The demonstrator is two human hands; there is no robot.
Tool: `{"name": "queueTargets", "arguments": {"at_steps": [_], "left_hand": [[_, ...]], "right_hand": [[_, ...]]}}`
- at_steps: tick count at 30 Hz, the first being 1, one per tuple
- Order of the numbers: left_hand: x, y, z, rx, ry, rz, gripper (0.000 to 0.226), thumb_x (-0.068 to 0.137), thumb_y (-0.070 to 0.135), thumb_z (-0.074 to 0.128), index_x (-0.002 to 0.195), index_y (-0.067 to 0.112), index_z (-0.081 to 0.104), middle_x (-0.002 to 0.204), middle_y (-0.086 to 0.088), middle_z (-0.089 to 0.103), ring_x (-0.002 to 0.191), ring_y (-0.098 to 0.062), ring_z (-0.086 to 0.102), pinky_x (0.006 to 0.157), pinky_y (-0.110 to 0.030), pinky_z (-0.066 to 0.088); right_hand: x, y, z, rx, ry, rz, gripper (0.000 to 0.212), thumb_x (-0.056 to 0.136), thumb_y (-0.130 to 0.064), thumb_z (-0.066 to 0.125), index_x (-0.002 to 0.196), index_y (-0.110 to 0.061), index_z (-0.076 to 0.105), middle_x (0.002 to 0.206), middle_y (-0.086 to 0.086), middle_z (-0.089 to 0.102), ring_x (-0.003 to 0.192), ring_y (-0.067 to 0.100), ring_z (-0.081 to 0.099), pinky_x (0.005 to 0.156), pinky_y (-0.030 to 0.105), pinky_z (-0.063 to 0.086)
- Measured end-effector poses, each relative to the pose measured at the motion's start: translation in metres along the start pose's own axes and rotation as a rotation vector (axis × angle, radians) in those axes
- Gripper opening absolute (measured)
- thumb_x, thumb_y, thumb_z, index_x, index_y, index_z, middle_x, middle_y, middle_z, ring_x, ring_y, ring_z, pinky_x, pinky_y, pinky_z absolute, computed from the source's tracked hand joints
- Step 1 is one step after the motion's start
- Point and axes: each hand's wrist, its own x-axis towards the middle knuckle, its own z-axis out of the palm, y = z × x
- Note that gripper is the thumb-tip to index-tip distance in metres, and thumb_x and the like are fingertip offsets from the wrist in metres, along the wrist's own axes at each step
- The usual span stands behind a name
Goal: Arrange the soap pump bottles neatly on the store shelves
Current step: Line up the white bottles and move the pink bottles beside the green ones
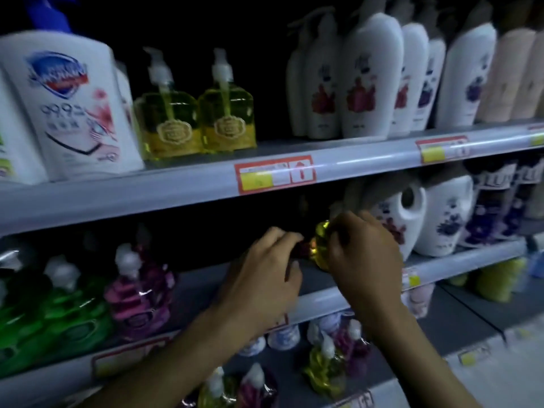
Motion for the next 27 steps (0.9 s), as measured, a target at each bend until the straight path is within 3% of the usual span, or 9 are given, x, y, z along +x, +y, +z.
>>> {"name": "queueTargets", "arguments": {"at_steps": [3,5,7,12,17,20,23,27], "left_hand": [[0.02,-0.02,0.042,-0.176,-0.138,-0.225,0.041,0.093,0.014,0.053,0.132,0.023,0.049,0.127,0.001,0.052,0.118,-0.015,0.051,0.09,-0.024,0.043],[0.036,-0.028,0.061,-0.247,-0.182,-0.291,0.047,0.091,0.008,0.053,0.136,0.021,0.046,0.133,-0.002,0.052,0.123,-0.016,0.049,0.093,-0.025,0.043],[0.05,-0.031,0.076,-0.276,-0.217,-0.299,0.054,0.09,0.005,0.052,0.141,0.019,0.039,0.139,-0.005,0.047,0.128,-0.02,0.045,0.1,-0.03,0.041],[0.089,-0.036,0.102,-0.341,-0.282,-0.362,0.057,0.088,0.011,0.057,0.14,0.015,0.033,0.139,-0.013,0.042,0.128,-0.026,0.041,0.104,-0.032,0.034],[0.106,-0.035,0.125,-0.553,-0.307,-0.42,0.055,0.083,0.004,0.061,0.132,0.019,0.041,0.123,-0.008,0.056,0.115,-0.023,0.053,0.102,-0.037,0.044],[0.103,-0.033,0.134,-0.617,-0.292,-0.413,0.059,0.085,0.005,0.062,0.134,0.021,0.035,0.122,-0.003,0.054,0.114,-0.018,0.051,0.098,-0.031,0.042],[0.093,-0.042,0.131,-0.607,-0.194,-0.418,0.056,0.084,0.005,0.064,0.127,0.023,0.034,0.119,-0.003,0.052,0.11,-0.018,0.051,0.087,-0.027,0.041],[0.067,-0.068,0.112,-0.632,-0.14,-0.415,0.068,0.078,0.002,0.072,0.131,0.023,0.036,0.108,0.001,0.054,0.103,-0.016,0.054,0.085,-0.027,0.045]], "right_hand": [[0.009,0.042,0.021,0.057,-0.314,0.28,0.022,0.068,-0.032,0.043,0.079,-0.014,0.05,0.079,0.011,0.055,0.074,0.037,0.052,0.06,0.031,0.031],[0.013,0.061,0.035,0.091,-0.398,0.33,0.033,0.072,-0.033,0.052,0.094,-0.009,0.054,0.092,0.016,0.061,0.083,0.037,0.057,0.065,0.029,0.033],[0.016,0.069,0.045,0.128,-0.418,0.383,0.044,0.078,-0.028,0.067,0.112,-0.005,0.052,0.108,0.019,0.062,0.098,0.038,0.058,0.07,0.029,0.034],[0.025,0.074,0.056,0.209,-0.379,0.447,0.065,0.075,-0.032,0.075,0.128,-0.009,0.045,0.119,0.012,0.06,0.11,0.034,0.057,0.076,0.027,0.036],[0.024,0.076,0.058,0.325,-0.345,0.484,0.07,0.074,-0.023,0.075,0.134,-0.013,0.041,0.12,0.012,0.061,0.11,0.032,0.057,0.079,0.028,0.039],[0.021,0.081,0.061,0.347,-0.34,0.483,0.075,0.072,-0.018,0.075,0.137,-0.018,0.037,0.121,0.011,0.061,0.111,0.032,0.057,0.09,0.038,0.048],[0.018,0.089,0.066,0.361,-0.329,0.463,0.071,0.066,-0.02,0.076,0.128,-0.027,0.043,0.113,0.005,0.066,0.104,0.028,0.063,0.089,0.048,0.053],[0.019,0.099,0.068,0.519,-0.469,0.463,0.07,0.068,-0.001,0.074,0.129,-0.024,0.049,0.114,-0.001,0.067,0.107,0.019,0.063,0.093,0.049,0.053]]}}
